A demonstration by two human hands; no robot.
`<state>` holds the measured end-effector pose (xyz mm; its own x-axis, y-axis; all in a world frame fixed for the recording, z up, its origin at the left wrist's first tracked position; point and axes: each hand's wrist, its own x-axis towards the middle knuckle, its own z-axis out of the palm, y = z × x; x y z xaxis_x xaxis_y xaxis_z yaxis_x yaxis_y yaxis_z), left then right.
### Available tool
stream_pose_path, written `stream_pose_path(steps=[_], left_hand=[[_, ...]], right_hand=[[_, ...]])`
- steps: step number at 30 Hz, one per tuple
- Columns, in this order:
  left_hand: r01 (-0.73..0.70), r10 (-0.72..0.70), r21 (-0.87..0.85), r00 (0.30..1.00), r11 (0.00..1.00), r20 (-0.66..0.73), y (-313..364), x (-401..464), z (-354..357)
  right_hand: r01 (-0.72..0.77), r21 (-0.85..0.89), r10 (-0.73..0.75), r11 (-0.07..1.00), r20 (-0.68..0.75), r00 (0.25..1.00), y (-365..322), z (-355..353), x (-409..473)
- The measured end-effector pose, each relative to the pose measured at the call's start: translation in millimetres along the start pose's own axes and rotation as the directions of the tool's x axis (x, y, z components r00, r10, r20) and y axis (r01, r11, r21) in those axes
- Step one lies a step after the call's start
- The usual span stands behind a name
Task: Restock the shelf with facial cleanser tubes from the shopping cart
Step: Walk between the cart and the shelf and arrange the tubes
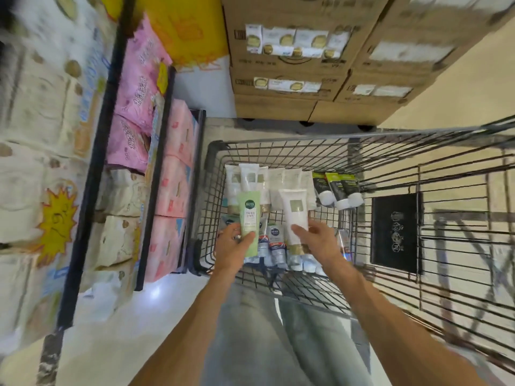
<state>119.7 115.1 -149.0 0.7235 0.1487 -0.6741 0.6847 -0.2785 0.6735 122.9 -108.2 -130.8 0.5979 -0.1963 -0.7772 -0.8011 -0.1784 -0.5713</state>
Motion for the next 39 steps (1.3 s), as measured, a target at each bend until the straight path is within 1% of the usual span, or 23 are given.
stream_pose_path(steps=[4,7,12,14,17,20,24,26,28,29,34,37,38,39], left_hand=[[-0.035,0.035,-0.058,0.999,0.998,0.0,20.0,-41.7,-10.5],[-0.057,0.054,-0.116,0.998,0.992,-0.025,28.9,-70.6,-14.2],[-0.122,0.11,-0.129,0.99,0.984,-0.092,28.1,-113.7,-14.5],[-0.148,0.124,-0.154,0.98,0.977,-0.152,25.1,-134.8,-12.6],[-0.16,0.093,-0.244,0.96,0.957,-0.265,12.9,-169.8,-7.2],[-0.172,0.051,-0.3,0.927,0.938,-0.373,-4.7,-210.1,0.5],[-0.201,-0.068,-0.404,0.826,0.892,-0.56,-36.2,-270.5,8.1],[-0.212,-0.146,-0.462,0.768,0.861,-0.624,-57.6,-302.0,12.6],[-0.244,-0.216,-0.511,0.698,0.824,-0.682,-80.9,-335.1,18.4],[-0.261,-0.248,-0.527,0.66,0.809,-0.709,-92.7,-351.9,22.2],[-0.346,-0.397,-0.594,0.494,0.727,-0.774,-158.1,-431.9,45.1],[-0.404,-0.466,-0.615,0.411,0.677,-0.783,-201.7,-482.7,62.7],[-0.419,-0.484,-0.614,0.38,0.669,-0.788,-217.3,-500.9,68.9],[-0.433,-0.504,-0.615,0.351,0.66,-0.789,-233.1,-519.7,75.1]], right_hand=[[0.094,-0.023,-0.095,0.995,-0.036,0.995,-3.1,-15.1,-50.0],[0.151,-0.059,-0.152,0.987,-0.008,0.988,-8.2,-27.9,-78.3],[0.284,-0.147,-0.266,0.948,0.128,0.955,-19.4,-44.1,-106.5],[0.358,-0.199,-0.325,0.912,0.18,0.928,-25.2,-46.3,-111.7],[0.473,-0.267,-0.399,0.839,0.29,0.87,-32.7,-46.1,-120.1],[0.543,-0.286,-0.408,0.79,0.416,0.812,-35.3,-40.9,-132.6],[0.665,-0.315,-0.4,0.677,0.601,0.692,-27.2,-22.2,-156.6],[0.715,-0.324,-0.363,0.62,0.689,0.627,-16.7,-7.0,-171.3],[0.741,-0.338,-0.319,0.581,0.742,0.589,-4.1,9.4,-191.9],[0.767,-0.341,-0.306,0.544,0.77,0.56,5.0,19.0,-199.2],[0.839,-0.313,-0.191,0.445,0.882,0.431,62.0,59.2,-262.6],[0.894,-0.282,-0.139,0.349,0.928,0.347,106.9,80.3,-302.8],[0.906,-0.277,-0.122,0.319,0.936,0.33,122.4,84.7,-321.2],[0.907,-0.272,-0.101,0.322,0.943,0.318,140.0,90.2,-338.0]])
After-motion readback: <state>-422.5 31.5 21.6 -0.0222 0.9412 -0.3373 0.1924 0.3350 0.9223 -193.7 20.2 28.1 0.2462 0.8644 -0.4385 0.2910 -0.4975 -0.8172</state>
